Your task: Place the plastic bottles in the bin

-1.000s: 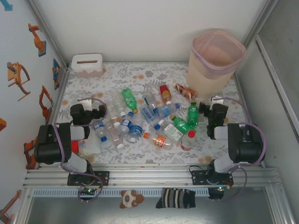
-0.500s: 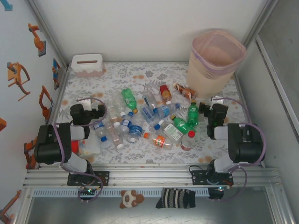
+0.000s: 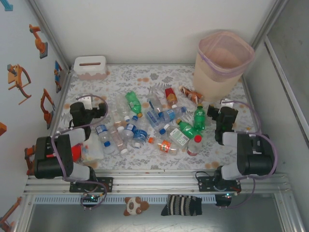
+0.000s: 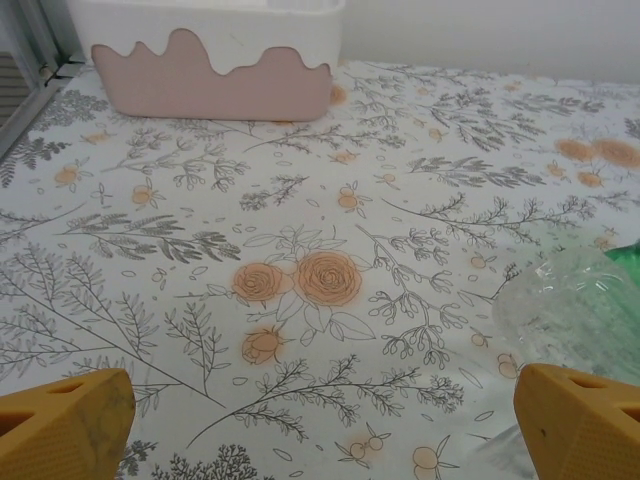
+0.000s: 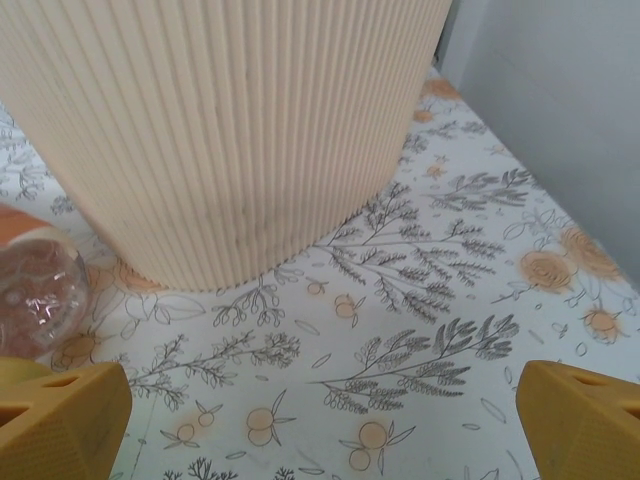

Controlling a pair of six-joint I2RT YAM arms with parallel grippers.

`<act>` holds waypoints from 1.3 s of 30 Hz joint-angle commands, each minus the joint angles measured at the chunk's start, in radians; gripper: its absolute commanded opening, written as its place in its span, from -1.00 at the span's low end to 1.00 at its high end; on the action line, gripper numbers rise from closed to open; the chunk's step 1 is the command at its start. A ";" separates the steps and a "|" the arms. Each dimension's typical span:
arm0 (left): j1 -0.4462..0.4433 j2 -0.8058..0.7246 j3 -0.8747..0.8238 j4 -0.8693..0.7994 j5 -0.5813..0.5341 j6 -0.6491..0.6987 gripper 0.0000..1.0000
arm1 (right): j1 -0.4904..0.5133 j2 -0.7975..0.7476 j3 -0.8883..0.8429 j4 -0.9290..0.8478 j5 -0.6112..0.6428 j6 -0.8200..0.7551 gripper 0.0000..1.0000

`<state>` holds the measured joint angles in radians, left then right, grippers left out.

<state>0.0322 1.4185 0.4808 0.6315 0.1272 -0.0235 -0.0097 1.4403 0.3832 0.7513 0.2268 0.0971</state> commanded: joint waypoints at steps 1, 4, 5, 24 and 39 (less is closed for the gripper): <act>-0.010 -0.060 0.027 -0.121 -0.049 -0.027 0.94 | 0.001 -0.042 0.032 -0.058 0.032 0.016 0.95; -0.024 -0.111 0.051 -0.200 -0.095 -0.049 0.94 | 0.001 -0.079 0.075 -0.170 0.022 0.022 0.94; -0.031 -0.132 0.064 -0.237 -0.112 -0.057 0.94 | 0.002 -0.096 0.091 -0.215 0.017 0.024 0.94; -0.069 -0.326 0.514 -1.067 0.017 -0.140 0.94 | 0.021 -0.391 0.434 -1.098 -0.347 0.134 0.74; -0.063 -0.260 0.493 -1.061 0.060 -0.132 0.94 | 0.118 -0.129 0.732 -1.493 -0.324 0.245 0.63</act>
<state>-0.0338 1.1458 0.9890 -0.4244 0.1730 -0.1600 0.0910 1.2774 1.0889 -0.6586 -0.1150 0.3267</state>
